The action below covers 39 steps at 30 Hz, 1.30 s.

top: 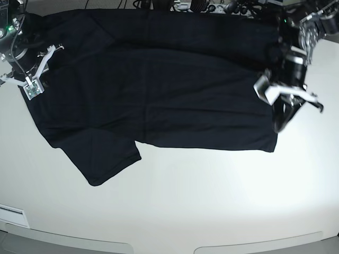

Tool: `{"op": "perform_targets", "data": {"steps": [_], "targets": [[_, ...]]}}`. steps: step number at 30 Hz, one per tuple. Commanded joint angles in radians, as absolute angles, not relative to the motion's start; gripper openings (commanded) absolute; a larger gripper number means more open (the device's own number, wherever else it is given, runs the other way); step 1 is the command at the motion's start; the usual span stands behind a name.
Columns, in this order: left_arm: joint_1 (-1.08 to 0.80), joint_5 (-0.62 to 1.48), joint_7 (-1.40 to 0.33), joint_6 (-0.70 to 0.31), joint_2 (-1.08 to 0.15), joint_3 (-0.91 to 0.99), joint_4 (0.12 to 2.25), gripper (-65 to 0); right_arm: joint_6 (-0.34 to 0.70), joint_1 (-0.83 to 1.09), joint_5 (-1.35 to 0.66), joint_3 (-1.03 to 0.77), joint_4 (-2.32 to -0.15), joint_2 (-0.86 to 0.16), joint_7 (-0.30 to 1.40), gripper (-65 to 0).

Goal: Fold the T-shirt properly
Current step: 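Lift the held edge and fold it over toward the shirt's other side, then lower the folded edge onto the shirt and release both grippers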

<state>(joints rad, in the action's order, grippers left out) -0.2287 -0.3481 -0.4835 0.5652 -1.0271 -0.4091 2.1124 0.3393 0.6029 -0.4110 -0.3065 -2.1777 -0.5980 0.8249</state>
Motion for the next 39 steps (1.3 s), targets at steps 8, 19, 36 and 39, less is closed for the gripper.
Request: {"op": "perform_targets", "data": {"steps": [8,19,36,39], "targets": [[0.048,0.419,-0.296,0.053,-0.857,-0.041,1.599,-65.0,0.332,0.606,-0.411,-0.316,-2.193,-0.606,0.812,-51.4],[0.387,0.949,-0.628,-0.383,-0.714,-0.048,0.936,-31.0,0.323,0.603,-0.41,-0.316,-2.193,-0.606,0.806,-51.4],[0.429,0.955,-0.815,-0.363,-0.576,-0.254,0.831,-65.0,0.315,0.487,-0.41,-0.316,-2.188,-0.607,0.701,-43.4],[0.432,0.955,-0.805,-0.371,-0.579,-0.254,0.831,-65.0,0.332,0.4,-0.406,-0.316,-2.146,-0.607,0.548,-32.9]]}}
